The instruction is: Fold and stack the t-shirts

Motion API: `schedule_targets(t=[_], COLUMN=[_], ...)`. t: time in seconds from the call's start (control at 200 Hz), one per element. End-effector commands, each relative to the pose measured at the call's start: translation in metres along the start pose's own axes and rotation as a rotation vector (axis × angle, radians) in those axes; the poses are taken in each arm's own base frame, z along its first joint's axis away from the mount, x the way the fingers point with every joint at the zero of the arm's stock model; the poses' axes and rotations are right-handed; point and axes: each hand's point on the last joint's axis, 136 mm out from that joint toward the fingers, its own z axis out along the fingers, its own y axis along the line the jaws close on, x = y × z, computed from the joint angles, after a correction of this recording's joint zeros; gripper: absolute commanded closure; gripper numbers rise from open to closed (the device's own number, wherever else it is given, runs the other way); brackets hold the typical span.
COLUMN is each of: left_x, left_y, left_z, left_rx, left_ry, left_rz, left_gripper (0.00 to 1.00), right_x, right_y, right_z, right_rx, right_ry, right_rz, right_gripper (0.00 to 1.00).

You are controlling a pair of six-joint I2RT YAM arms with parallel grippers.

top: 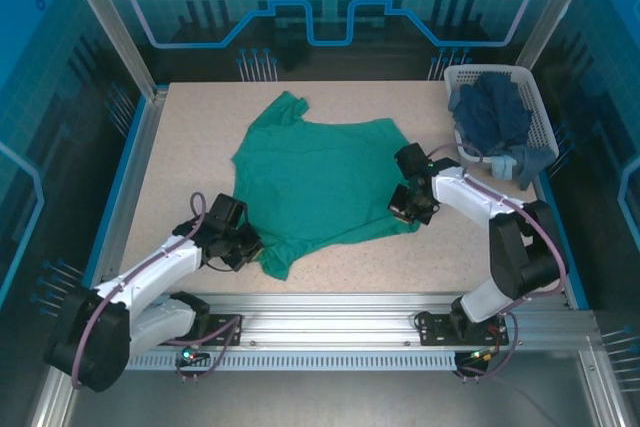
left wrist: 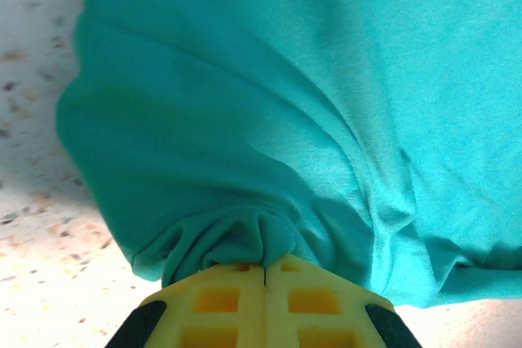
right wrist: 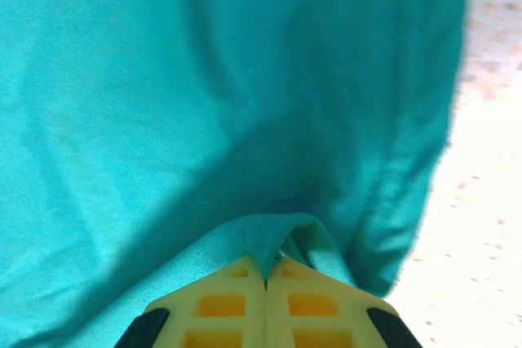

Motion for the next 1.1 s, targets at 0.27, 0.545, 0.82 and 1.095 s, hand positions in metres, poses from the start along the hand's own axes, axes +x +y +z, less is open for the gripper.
schedule_targets(t=[0.27,0.545,0.82,1.095], left_x=[0.008,-0.009,-0.007,-0.006], left_y=[-0.04,0.01,0.038,0.022], left_z=[-0.007,-0.037,-0.038,-0.042], left_rx=[0.033,-0.151,-0.242,-0.252], left_ry=[-0.011,-0.169,-0.178,-0.149], left_rz=[0.04,0.009,-0.032,0.01], left_gripper=[1.0,1.0,1.0,0.7], right_x=[0.029,0.06,0.076,0.076], right_y=[-0.038,-0.024,-0.031,-0.043], right_z=[0.001,0.008,0.015,0.004], right_rx=[0.04,0.048,0.131,0.176], right_ry=[0.063,0.144,0.197,0.184], right_rz=[0.067,0.01,-0.013,-0.013], right_gripper=[1.0,1.0,1.0,0.79])
